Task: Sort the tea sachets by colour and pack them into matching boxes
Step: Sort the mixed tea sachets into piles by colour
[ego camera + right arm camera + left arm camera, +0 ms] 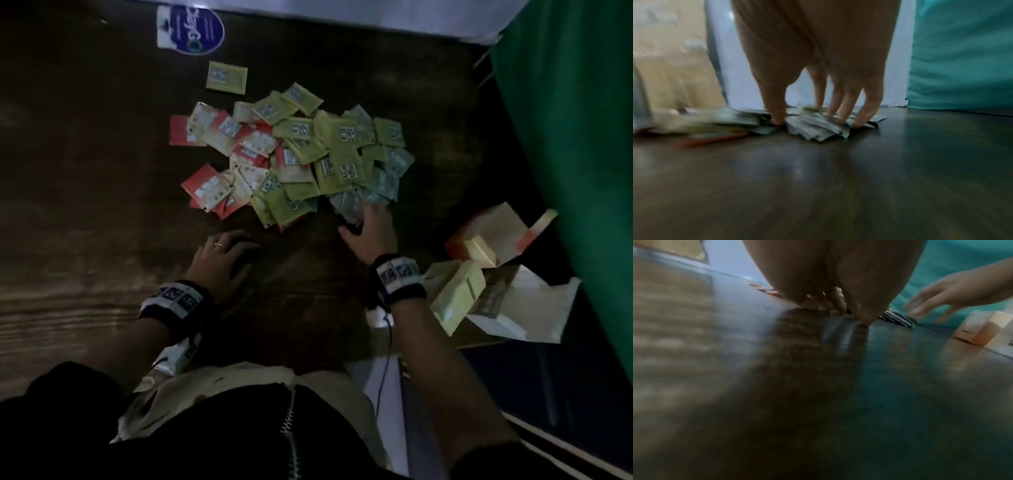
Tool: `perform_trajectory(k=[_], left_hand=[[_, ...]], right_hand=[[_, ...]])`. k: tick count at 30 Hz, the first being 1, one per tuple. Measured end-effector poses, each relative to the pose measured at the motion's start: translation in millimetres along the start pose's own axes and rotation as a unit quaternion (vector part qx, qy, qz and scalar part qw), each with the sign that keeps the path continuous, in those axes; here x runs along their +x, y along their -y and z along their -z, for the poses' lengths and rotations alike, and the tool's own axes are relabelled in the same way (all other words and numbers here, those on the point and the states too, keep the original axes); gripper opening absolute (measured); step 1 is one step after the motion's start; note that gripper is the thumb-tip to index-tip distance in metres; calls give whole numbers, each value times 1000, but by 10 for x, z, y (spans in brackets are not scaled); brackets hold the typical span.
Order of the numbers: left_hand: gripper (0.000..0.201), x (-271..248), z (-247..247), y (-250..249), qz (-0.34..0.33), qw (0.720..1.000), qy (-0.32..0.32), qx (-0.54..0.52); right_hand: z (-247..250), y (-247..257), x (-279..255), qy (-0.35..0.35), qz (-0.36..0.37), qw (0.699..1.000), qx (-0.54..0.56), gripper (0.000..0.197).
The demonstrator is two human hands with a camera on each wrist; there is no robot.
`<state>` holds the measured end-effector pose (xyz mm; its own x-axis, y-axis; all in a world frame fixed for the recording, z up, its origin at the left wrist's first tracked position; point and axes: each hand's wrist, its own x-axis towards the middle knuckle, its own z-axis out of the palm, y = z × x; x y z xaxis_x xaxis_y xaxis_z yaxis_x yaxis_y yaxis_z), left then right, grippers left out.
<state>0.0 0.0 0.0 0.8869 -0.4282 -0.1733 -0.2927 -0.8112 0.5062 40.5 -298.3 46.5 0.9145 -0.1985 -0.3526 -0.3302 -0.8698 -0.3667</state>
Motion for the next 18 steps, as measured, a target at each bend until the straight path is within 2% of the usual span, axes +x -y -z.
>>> perform_trajectory(k=[1,3,5,6,8,11,13,15,18], left_hand=[[39,9,-3,15,2,1000,5,-3],[40,19,12,16,15,1000,2,2],[42,30,7,-5,21,1000,7,3],[41,26,-3,-8,24,1000,7,2],[41,29,0,-3,36,999,7,-3],[41,35,-2,-42,48,999,1,-14],[39,56,13,-64,52,999,2,-14],[37,95,55,-67,48,999,13,-8],[34,188,153,-60,31,999,43,3]], right_hand=[[31,29,167,-17,-11,999,-27,85],[110,90,438,5,-57,997,-57,120],[174,138,699,61,-98,993,-34,136],[164,130,765,80,-100,991,-41,136],[174,83,853,71,-92,992,-52,119],[226,33,854,-4,-69,995,-70,73],[257,10,833,-36,-40,995,-88,49],[321,-13,803,-52,-37,996,-62,36],[424,-67,667,-11,-120,990,75,35]])
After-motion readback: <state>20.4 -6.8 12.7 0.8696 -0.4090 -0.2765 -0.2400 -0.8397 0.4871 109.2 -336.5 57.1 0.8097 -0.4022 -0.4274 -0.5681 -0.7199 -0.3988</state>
